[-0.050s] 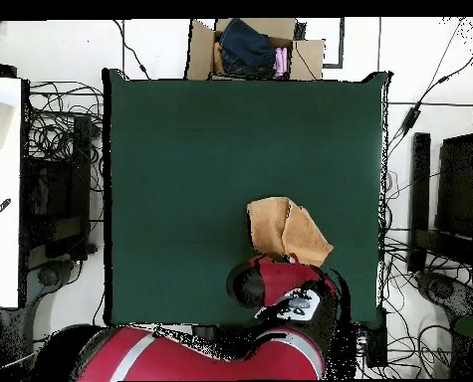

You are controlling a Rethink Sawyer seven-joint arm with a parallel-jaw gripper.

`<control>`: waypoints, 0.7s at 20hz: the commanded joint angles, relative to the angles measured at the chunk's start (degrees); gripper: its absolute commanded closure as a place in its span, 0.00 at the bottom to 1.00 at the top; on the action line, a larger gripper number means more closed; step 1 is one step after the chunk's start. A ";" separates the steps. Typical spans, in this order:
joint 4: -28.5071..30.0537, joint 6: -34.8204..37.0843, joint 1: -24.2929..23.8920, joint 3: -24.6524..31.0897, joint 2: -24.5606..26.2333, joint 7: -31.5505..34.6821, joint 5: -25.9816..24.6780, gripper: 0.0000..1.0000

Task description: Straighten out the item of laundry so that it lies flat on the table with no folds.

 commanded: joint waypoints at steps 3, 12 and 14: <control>2.18 -2.13 1.92 5.14 1.73 10.65 1.49 0.00; 2.16 -1.64 1.60 5.41 1.66 10.41 1.53 0.00; 2.27 -1.18 1.12 5.92 1.45 10.09 1.44 0.00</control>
